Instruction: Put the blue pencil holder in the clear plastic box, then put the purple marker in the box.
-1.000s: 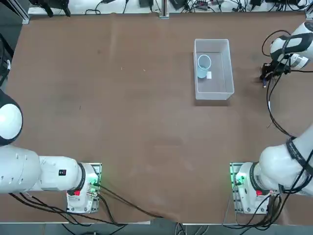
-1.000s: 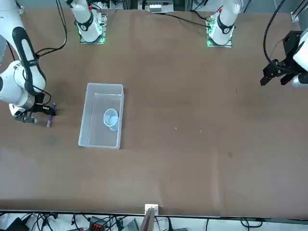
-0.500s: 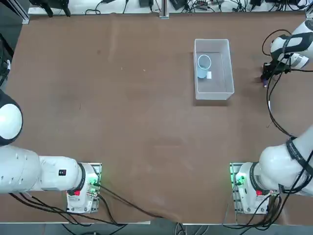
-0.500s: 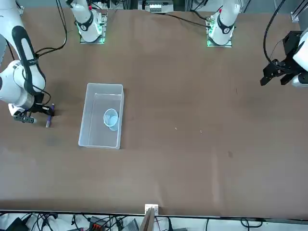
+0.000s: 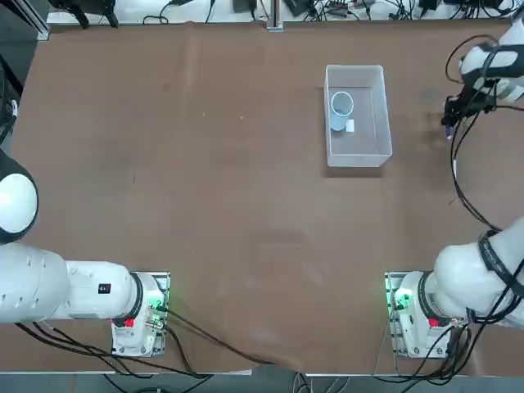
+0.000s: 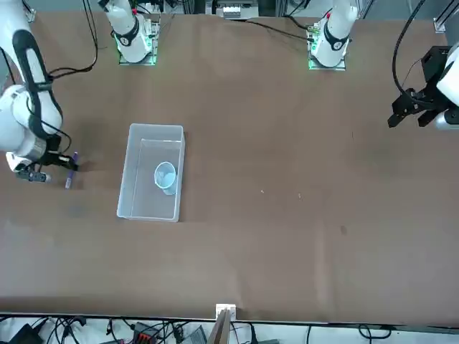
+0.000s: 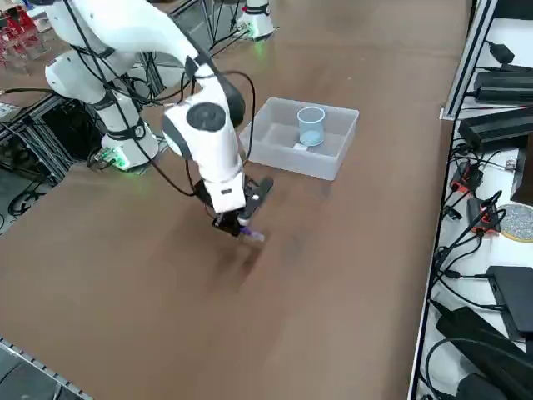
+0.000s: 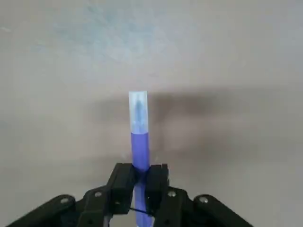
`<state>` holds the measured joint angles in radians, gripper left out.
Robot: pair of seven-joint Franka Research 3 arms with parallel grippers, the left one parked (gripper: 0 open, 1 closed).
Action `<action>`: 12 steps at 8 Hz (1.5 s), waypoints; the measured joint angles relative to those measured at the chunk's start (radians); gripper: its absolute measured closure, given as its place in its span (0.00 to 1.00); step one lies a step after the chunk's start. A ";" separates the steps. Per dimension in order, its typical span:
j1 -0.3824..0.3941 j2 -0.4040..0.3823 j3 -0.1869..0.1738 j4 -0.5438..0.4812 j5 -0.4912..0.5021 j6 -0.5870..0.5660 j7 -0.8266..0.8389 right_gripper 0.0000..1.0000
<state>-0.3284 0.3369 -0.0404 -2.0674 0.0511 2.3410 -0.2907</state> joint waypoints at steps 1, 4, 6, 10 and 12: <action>0.015 -0.062 0.010 0.019 0.000 -0.081 0.001 0.83; 0.172 -0.197 0.026 0.093 0.001 -0.291 0.130 0.83; 0.317 -0.209 0.031 0.107 0.001 -0.311 0.290 0.83; 0.513 -0.153 0.033 0.104 0.001 -0.310 0.452 0.83; 0.554 -0.101 0.032 0.102 0.001 -0.278 0.475 0.83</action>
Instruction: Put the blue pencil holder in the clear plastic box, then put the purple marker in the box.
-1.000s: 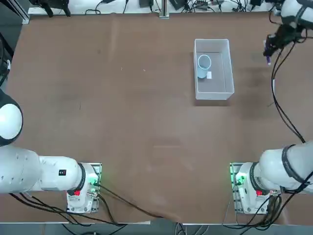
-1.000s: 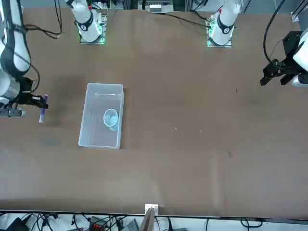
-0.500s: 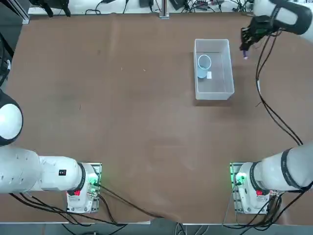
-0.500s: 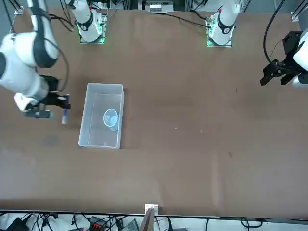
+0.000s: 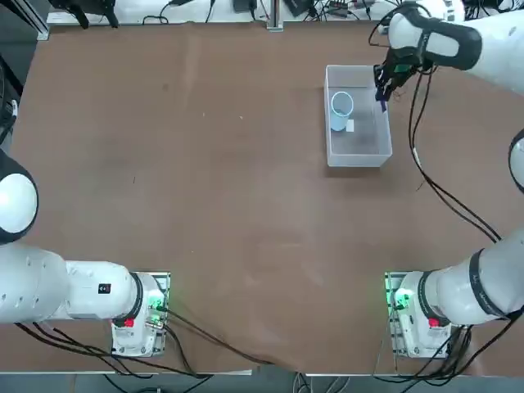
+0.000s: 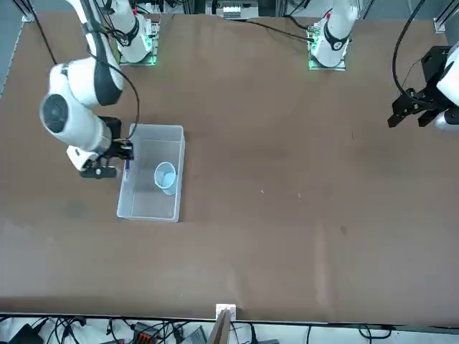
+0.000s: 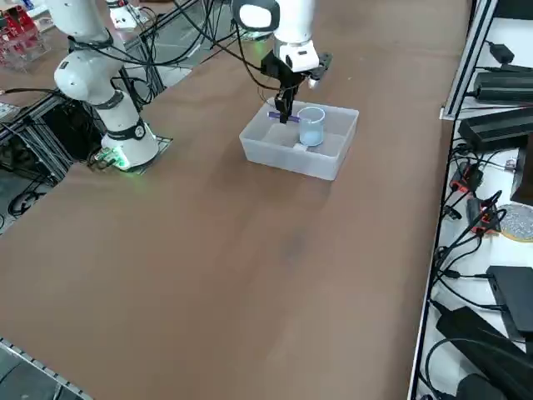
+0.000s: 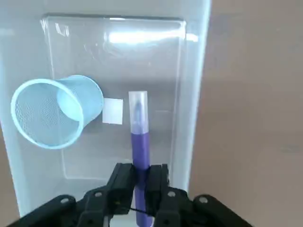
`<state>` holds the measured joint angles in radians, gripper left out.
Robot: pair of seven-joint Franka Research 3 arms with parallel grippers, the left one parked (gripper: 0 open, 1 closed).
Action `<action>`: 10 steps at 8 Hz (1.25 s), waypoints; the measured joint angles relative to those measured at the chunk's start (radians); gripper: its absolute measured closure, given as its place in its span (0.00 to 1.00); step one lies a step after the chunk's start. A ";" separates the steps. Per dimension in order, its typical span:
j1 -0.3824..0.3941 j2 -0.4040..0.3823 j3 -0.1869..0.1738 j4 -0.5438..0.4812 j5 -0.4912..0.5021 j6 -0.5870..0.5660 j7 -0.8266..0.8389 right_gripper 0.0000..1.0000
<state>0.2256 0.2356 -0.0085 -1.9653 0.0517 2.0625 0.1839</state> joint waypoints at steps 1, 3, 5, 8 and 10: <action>0.009 0.024 -0.001 0.000 0.000 0.034 0.014 0.83; 0.023 0.071 -0.001 -0.001 0.000 0.087 0.030 0.83; 0.025 0.114 -0.004 -0.001 0.000 0.127 0.034 0.83; 0.025 0.172 -0.008 -0.001 0.000 0.160 0.034 0.83; 0.025 0.208 -0.009 -0.001 0.000 0.188 0.034 0.83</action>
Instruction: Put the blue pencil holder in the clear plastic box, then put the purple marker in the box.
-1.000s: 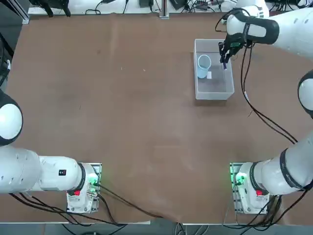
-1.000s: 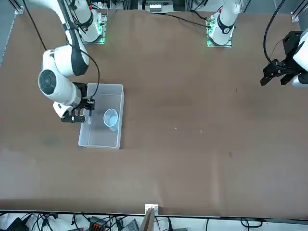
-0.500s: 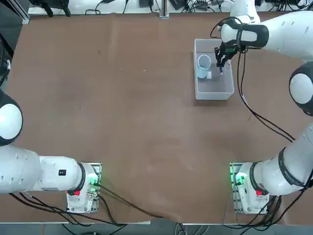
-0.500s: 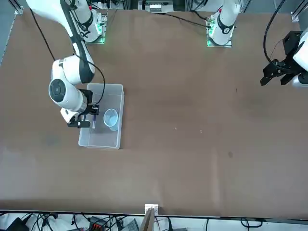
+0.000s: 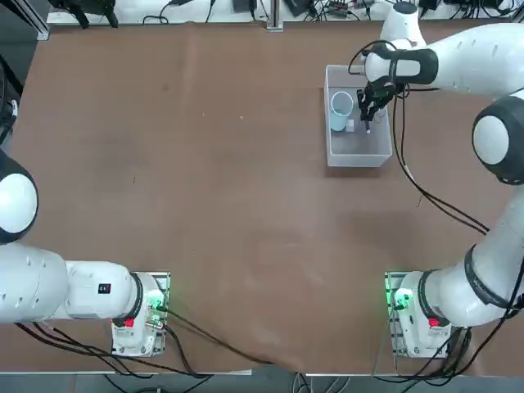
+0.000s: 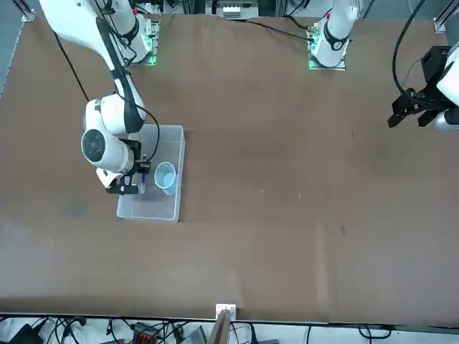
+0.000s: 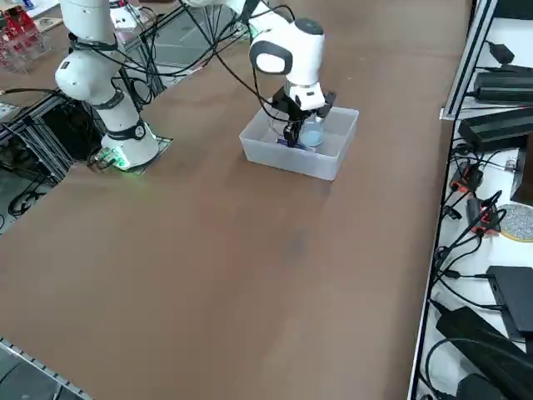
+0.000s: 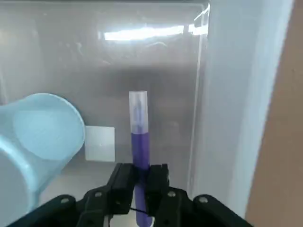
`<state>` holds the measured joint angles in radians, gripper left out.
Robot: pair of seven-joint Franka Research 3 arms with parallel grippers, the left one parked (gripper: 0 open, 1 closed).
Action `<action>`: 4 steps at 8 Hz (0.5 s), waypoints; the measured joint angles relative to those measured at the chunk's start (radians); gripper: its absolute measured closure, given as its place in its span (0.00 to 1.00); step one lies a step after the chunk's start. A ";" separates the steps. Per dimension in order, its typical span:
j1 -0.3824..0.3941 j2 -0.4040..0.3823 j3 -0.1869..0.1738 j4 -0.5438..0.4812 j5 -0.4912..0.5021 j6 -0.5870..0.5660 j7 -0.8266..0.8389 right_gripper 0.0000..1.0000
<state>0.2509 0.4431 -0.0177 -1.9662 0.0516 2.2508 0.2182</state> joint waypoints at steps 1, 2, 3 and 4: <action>0.000 0.017 -0.001 0.000 0.000 0.011 0.000 0.84; 0.000 0.030 -0.003 0.001 0.000 0.018 0.000 0.84; 0.000 0.037 -0.005 0.002 0.000 0.021 0.000 0.84; 0.000 0.038 -0.007 0.002 0.000 0.022 0.000 0.83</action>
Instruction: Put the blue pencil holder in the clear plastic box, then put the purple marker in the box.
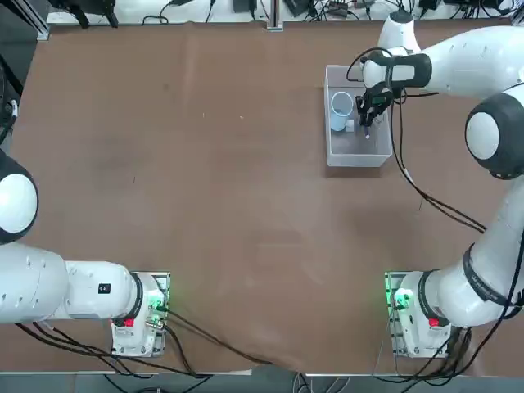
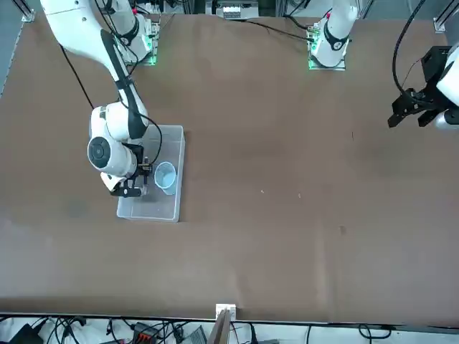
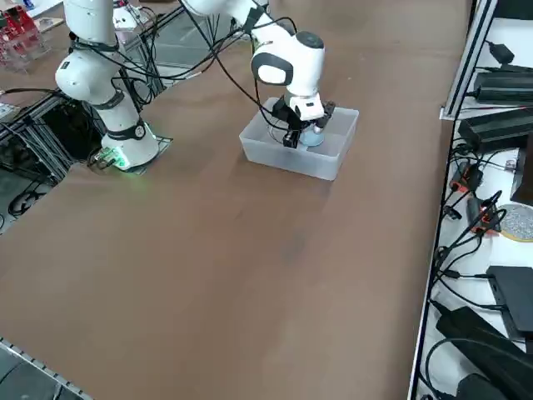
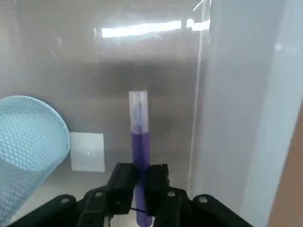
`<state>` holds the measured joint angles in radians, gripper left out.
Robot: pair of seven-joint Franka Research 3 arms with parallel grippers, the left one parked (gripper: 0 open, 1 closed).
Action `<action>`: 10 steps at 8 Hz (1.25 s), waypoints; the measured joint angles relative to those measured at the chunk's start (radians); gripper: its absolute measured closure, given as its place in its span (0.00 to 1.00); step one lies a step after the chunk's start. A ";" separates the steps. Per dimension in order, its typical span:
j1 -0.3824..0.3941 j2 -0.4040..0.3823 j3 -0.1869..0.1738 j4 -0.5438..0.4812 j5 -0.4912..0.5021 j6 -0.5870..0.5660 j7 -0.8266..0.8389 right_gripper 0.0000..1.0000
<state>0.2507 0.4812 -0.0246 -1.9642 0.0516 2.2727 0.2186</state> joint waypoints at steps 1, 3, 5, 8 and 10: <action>0.000 0.000 -0.001 0.002 0.000 0.000 0.000 0.74; 0.000 0.000 -0.002 0.004 0.000 0.000 0.000 0.58; 0.001 0.000 -0.002 0.007 0.000 0.001 0.000 0.46; 0.001 -0.020 -0.002 0.040 0.000 -0.025 0.000 0.55; 0.001 -0.064 -0.002 0.074 0.000 -0.096 0.009 0.63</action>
<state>0.2520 0.4169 -0.0264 -1.8904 0.0516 2.1772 0.2274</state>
